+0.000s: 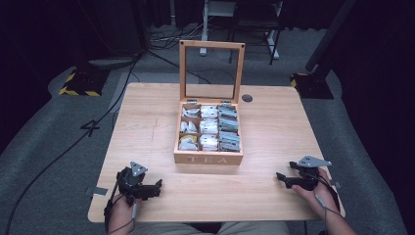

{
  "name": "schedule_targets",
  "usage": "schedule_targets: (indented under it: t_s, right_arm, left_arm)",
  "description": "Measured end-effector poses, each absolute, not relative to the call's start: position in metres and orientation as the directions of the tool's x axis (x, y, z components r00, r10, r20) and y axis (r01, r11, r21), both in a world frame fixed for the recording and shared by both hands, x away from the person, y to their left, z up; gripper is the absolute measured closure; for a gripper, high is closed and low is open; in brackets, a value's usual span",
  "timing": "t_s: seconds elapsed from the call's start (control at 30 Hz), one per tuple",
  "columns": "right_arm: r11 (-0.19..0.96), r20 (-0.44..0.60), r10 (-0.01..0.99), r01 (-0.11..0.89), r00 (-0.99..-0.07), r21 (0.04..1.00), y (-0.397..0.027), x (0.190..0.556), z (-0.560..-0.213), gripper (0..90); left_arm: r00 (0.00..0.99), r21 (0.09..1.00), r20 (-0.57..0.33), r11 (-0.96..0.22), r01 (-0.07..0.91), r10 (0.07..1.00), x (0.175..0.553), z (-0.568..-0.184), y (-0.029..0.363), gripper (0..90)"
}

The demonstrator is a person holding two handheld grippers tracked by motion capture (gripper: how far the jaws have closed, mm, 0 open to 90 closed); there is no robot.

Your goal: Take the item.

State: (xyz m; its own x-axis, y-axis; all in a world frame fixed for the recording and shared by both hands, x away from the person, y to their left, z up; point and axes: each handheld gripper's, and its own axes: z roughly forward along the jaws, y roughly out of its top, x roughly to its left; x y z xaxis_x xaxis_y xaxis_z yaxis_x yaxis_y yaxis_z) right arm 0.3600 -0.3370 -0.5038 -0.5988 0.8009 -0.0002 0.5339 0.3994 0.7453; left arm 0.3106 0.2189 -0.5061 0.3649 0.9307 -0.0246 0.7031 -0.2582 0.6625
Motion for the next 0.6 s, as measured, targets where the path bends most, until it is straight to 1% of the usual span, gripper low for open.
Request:
schedule_targets:
  t_s: [0.43,0.53,0.6]
  right_arm:
    - [0.41,-0.001,0.79,0.527,-0.614,0.745,-0.3375,0.3584,-0.5037,24.2]
    - [0.413,-0.002,0.785,0.521,-0.619,0.747,-0.3375,0.3576,-0.5034,27.5]
    - [0.417,-0.001,0.775,0.51,-0.632,0.752,-0.3375,0.3566,-0.5033,31.7]
  left_arm:
    - [0.367,0.664,-0.025,-0.259,0.702,0.93,0.314,-0.5062,0.2171,0.0]
    - [0.367,0.663,-0.028,-0.258,0.703,0.93,0.3139,-0.5061,0.217,0.0]
    - [0.367,0.663,-0.028,-0.258,0.703,0.93,0.3139,-0.5061,0.217,0.0]
